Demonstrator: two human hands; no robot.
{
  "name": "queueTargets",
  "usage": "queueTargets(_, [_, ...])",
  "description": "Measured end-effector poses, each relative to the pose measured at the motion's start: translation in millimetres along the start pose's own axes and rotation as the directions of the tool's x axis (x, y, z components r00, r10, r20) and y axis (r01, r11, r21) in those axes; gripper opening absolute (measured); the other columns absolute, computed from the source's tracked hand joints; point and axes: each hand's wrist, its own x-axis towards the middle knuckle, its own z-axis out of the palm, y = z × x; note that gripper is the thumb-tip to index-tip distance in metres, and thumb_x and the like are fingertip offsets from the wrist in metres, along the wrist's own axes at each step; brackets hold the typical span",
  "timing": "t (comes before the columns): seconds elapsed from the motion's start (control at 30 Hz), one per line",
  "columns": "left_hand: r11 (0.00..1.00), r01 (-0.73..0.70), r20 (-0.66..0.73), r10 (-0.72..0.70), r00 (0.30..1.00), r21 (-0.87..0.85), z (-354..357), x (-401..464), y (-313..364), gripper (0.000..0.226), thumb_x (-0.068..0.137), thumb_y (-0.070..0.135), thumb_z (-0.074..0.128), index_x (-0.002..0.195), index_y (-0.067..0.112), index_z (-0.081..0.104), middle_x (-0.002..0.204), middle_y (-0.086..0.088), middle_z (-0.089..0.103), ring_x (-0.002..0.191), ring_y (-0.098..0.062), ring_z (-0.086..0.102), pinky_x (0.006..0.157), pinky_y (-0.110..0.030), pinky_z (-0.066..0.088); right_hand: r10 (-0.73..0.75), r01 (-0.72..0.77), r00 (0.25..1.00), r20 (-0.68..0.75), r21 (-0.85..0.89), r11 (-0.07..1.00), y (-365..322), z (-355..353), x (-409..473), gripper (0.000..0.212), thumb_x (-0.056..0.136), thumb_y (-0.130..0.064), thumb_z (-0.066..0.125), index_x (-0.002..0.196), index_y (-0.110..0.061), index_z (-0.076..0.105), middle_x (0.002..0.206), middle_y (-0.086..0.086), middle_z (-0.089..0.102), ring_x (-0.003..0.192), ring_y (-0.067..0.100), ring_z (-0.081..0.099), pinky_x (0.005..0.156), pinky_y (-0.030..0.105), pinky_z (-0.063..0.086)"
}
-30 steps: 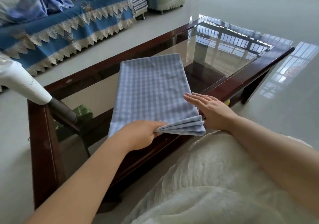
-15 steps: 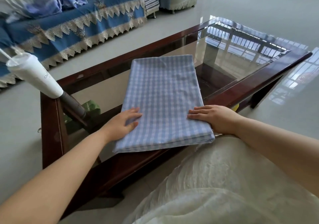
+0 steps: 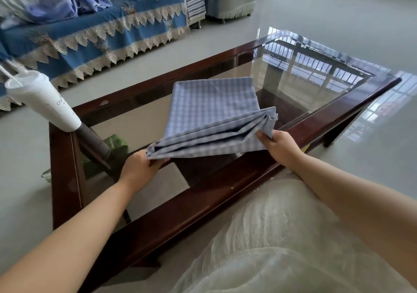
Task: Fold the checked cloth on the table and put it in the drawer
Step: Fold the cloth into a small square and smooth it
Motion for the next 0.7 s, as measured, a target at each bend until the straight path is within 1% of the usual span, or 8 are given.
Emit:
queueTargets(0.03, [0.995,-0.068,-0.075,0.074,0.994,0.077,3,2,0,0.051,0.089,0.048,0.053,0.081,0.000,0.069,0.073,-0.019,0.070,0.067,-0.035,0.068,0.059,-0.029,0.041,0.023,-0.023,1.000,-0.014,0.028,0.999,0,1,3,0.034,0.095,-0.041,0.047,0.070,-0.021,0.060,0.077,0.000,0.064,0.077,0.020,0.056,0.074,0.032,0.043])
queueTargets(0.1, [0.995,-0.021,-0.085,0.030,0.996,0.095,3,10,3,0.056,0.091,0.045,0.050,0.068,-0.004,0.062,0.063,-0.023,0.064,0.060,-0.037,0.064,0.057,-0.029,0.034,0.057,-0.054,0.997,-0.043,0.067,0.996,0,2,5,0.034,0.095,-0.042,0.047,0.078,-0.017,0.063,0.085,0.003,0.066,0.083,0.021,0.058,0.078,0.034,0.044])
queueTargets(0.17, [0.996,0.064,-0.014,-0.063,0.998,0.055,2,18,9,0.041,0.096,0.036,0.049,0.083,-0.001,0.062,0.077,-0.020,0.066,0.073,-0.036,0.063,0.062,-0.033,0.038,0.078,-0.072,0.995,-0.069,0.080,0.994,5,2,8,0.032,0.095,-0.042,0.047,0.076,-0.020,0.061,0.086,0.002,0.065,0.083,0.021,0.058,0.078,0.035,0.045])
queueTargets(0.27, [0.970,0.243,0.156,-0.237,0.959,-0.021,6,32,21,0.037,0.099,0.039,0.041,0.102,0.009,0.062,0.096,-0.008,0.065,0.087,-0.028,0.060,0.074,-0.036,0.044,0.128,-0.127,0.987,-0.096,0.011,0.992,10,1,12,0.034,0.094,-0.044,0.046,0.079,-0.017,0.062,0.083,0.003,0.066,0.081,0.024,0.059,0.075,0.036,0.045])
queueTargets(0.43, [0.866,0.500,0.345,-0.464,0.816,-0.019,14,59,18,0.054,0.095,0.048,0.037,0.092,0.004,0.068,0.094,-0.014,0.069,0.090,-0.033,0.064,0.086,-0.042,0.049,0.257,-0.270,0.963,-0.082,-0.272,0.924,10,1,21,0.042,0.091,-0.052,0.039,0.077,-0.016,0.057,0.070,-0.003,0.058,0.074,0.025,0.058,0.062,0.032,0.041])
queueTargets(0.5, [0.861,0.506,0.293,-0.496,0.818,0.045,19,58,21,0.062,0.095,0.056,0.031,0.083,0.007,0.067,0.082,-0.009,0.066,0.080,-0.030,0.063,0.076,-0.038,0.049,0.305,-0.315,0.949,-0.080,-0.287,0.905,8,0,25,0.051,0.091,-0.056,0.035,0.071,-0.014,0.056,0.068,0.000,0.058,0.072,0.026,0.059,0.061,0.032,0.040])
queueTargets(0.6, [0.866,0.485,0.148,-0.499,0.854,0.124,24,48,30,0.063,0.096,0.057,0.025,0.064,0.011,0.052,0.065,-0.005,0.056,0.059,-0.022,0.052,0.053,-0.030,0.036,0.391,-0.400,0.916,-0.084,-0.208,0.892,5,-4,27,0.061,0.091,-0.061,0.033,0.061,-0.010,0.052,0.064,0.003,0.056,0.062,0.023,0.055,0.057,0.031,0.037])
queueTargets(0.7, [0.880,0.465,0.128,-0.475,0.871,0.098,24,41,33,0.057,0.100,0.048,0.025,0.061,0.013,0.047,0.064,-0.004,0.052,0.056,-0.018,0.046,0.049,-0.029,0.029,0.449,-0.454,0.891,-0.067,-0.151,0.878,6,-6,29,0.057,0.090,-0.056,0.040,0.063,-0.007,0.054,0.065,0.005,0.055,0.062,0.024,0.053,0.062,0.032,0.039])
